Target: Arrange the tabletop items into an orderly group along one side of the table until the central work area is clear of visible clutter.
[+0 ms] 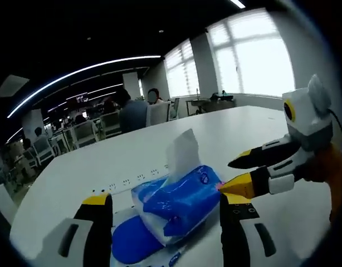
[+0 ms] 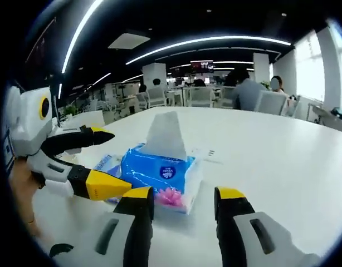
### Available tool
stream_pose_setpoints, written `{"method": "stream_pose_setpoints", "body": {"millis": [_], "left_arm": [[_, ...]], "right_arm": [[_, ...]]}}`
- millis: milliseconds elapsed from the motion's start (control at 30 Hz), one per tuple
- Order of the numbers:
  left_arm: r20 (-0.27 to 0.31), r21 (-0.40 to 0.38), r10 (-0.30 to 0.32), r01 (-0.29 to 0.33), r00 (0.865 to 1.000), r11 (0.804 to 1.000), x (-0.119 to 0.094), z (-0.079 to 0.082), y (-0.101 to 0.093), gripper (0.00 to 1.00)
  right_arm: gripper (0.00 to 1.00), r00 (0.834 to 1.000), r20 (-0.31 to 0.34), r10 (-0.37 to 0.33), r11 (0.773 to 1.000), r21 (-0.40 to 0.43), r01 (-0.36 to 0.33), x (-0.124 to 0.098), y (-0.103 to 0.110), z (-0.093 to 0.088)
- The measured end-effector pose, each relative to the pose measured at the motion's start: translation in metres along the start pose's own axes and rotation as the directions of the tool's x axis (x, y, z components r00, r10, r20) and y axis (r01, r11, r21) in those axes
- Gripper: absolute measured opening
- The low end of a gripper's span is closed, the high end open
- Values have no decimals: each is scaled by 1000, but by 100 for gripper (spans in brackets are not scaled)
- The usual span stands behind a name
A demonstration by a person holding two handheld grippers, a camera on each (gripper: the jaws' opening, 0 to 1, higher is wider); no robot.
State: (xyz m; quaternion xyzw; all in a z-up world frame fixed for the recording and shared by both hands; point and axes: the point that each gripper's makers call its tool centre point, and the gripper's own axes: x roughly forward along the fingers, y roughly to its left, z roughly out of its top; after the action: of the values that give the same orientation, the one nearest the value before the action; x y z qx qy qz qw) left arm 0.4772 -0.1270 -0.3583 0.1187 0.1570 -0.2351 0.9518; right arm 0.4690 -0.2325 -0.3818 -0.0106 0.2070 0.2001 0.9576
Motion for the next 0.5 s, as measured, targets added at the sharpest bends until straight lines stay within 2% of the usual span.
{"method": "stream_pose_setpoints", "body": {"millis": [167, 300, 400, 467, 500], "left_arm": [[-19, -21, -1, 1, 1000, 1000, 7, -10, -1, 73], [-62, -64, -45, 41, 997, 997, 11, -24, -7, 61], [-75, -71, -54, 49, 996, 996, 12, -28, -8, 56], [-75, -80, -61, 55, 995, 995, 12, -29, -9, 48], [-74, -91, -66, 59, 995, 994, 11, -29, -10, 45]], "right_arm": [[34, 1000, 2, -16, 1000, 3, 16, 10, -1, -3], [31, 1000, -5, -20, 1000, 5, 20, 11, 0, -6], [22, 1000, -7, -15, 1000, 4, 16, 12, 3, -5], [14, 1000, -6, -10, 1000, 5, 10, 13, 4, -5], [13, 1000, -7, -6, 1000, 11, 6, 13, 5, -5]]}}
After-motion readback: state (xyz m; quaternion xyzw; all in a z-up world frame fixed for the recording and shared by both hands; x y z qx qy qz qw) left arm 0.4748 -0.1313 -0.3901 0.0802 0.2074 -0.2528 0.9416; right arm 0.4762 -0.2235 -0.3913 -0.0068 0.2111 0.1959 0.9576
